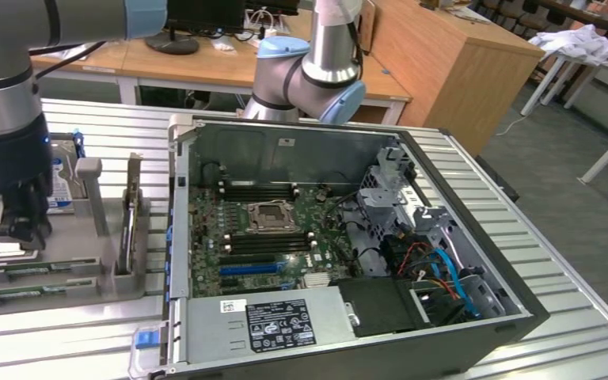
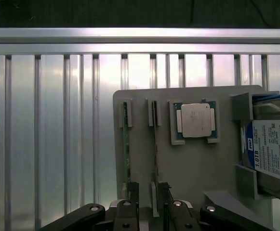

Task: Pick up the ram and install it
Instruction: 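Pick up the ram and move it above insertion slot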

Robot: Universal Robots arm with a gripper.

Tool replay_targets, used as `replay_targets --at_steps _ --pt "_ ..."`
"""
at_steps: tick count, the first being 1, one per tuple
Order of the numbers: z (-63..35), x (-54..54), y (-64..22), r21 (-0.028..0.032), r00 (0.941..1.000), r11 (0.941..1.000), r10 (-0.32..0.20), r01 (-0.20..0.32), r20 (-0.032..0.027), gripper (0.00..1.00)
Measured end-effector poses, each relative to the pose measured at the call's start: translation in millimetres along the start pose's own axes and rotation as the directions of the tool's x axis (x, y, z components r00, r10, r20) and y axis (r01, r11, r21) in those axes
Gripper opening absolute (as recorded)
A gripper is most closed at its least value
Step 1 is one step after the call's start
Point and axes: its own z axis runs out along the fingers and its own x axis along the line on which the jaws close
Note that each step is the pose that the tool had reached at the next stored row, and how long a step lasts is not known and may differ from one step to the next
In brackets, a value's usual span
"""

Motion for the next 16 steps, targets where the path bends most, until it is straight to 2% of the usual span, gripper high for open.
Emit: replay_targets --at_steps 16 --pt "-0.2 7.6 -0.3 0.0 1.0 1.0 0.0 0.0 0.0 0.3"
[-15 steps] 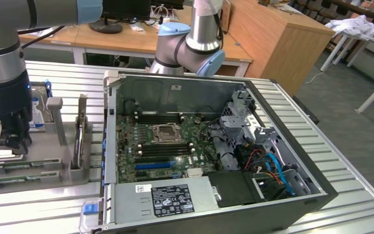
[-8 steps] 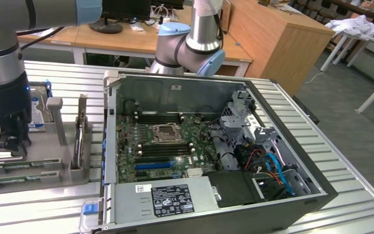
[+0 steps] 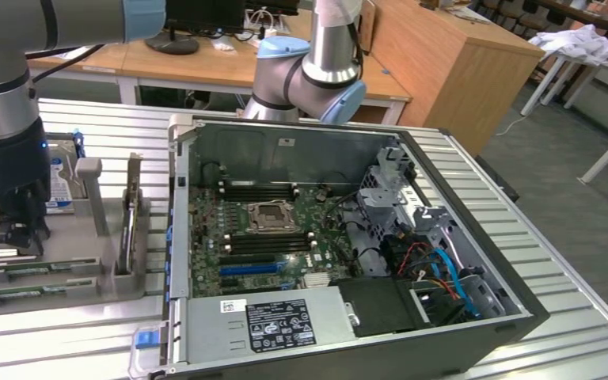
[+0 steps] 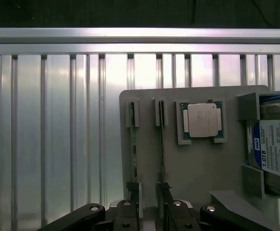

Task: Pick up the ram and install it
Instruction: 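Pick up the ram and move it above insertion slot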

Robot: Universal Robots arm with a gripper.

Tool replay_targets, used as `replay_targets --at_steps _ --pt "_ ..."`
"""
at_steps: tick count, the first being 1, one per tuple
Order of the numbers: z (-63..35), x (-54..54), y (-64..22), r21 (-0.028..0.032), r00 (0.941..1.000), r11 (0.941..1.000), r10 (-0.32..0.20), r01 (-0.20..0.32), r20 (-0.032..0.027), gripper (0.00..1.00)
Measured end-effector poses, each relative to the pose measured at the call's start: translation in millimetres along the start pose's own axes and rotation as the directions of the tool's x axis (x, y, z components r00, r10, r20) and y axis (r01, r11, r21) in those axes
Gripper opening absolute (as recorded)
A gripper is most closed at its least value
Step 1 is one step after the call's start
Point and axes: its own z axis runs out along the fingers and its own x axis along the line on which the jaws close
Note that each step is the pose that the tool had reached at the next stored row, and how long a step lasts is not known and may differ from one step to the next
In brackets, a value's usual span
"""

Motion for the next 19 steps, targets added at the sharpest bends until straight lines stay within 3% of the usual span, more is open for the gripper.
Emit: replay_targets --at_steps 19 --pt "14.6 1.0 -0.6 0.0001 1.0 1.0 0.0 0.0 0.0 0.3"
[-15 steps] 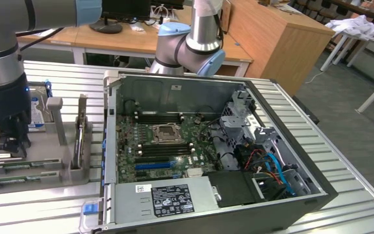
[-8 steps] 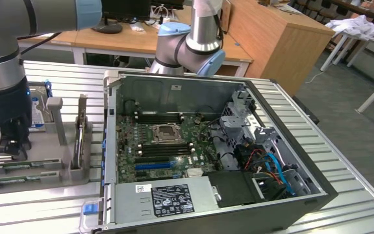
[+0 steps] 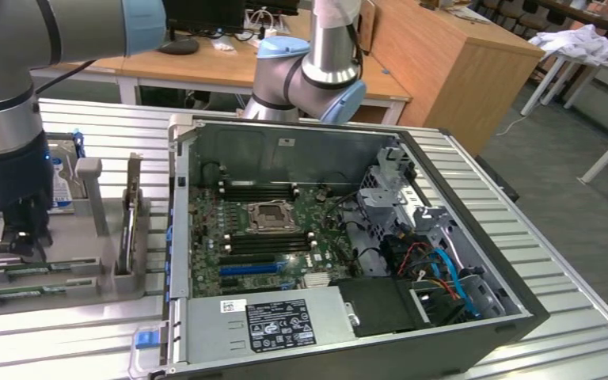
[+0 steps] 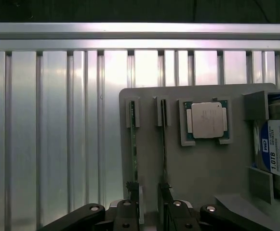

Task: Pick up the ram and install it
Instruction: 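Pick up the ram and move it above insertion slot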

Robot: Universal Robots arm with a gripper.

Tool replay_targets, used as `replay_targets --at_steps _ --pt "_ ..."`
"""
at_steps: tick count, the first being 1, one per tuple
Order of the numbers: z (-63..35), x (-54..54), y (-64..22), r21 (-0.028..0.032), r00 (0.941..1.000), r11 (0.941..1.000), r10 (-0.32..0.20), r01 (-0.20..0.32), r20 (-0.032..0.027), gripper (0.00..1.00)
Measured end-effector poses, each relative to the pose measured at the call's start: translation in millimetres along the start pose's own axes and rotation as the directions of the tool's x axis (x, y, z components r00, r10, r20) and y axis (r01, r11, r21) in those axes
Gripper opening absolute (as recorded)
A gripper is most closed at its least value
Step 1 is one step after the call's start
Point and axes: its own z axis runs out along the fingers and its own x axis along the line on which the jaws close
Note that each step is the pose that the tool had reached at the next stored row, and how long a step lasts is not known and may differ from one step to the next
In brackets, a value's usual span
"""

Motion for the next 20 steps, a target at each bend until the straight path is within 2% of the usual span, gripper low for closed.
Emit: replay_targets --at_steps 12,20 --pt "10.5 0.4 -0.4 0.0 1.0 1.0 0.0 0.0 0.0 0.3" --pt "11.4 0.5 -0.5 0.0001 1.0 1.0 0.0 0.0 0.0003 0.3"
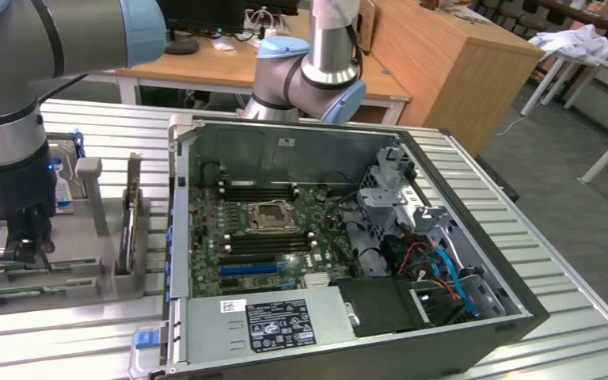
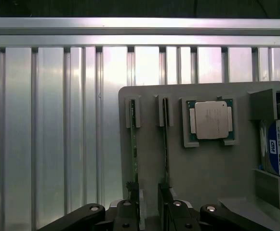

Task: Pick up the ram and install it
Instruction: 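Pick up the ram and move it above insertion slot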

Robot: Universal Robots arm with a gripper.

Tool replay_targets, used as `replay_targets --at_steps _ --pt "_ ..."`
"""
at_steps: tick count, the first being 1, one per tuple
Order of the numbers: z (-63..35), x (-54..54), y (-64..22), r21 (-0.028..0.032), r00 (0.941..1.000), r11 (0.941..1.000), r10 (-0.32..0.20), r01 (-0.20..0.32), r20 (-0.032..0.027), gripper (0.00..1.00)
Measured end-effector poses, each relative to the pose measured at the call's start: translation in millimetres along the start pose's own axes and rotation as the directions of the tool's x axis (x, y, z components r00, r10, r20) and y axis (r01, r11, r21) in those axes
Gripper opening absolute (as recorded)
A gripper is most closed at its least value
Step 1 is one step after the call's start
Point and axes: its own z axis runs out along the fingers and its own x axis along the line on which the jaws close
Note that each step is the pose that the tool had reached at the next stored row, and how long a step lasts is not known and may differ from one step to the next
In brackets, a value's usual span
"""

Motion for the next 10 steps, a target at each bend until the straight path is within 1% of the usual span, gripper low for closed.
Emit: replay_targets --at_steps 1,4,5,10 --pt "0.1 0.0 0.0 0.0008 1.0 1.0 0.0 0.0 0.0001 0.3" --pt "0.2 0.1 0.0 0.008 1.0 1.0 -0.002 0.002 0.0003 0.3" --pt "0.2 0.0 0.1 0.0095 1.0 1.0 -0.002 0.002 0.0004 0.3" --pt "0.2 0.0 0.2 0.01 1.0 0.9999 -0.002 0.002 0.0004 0.3"
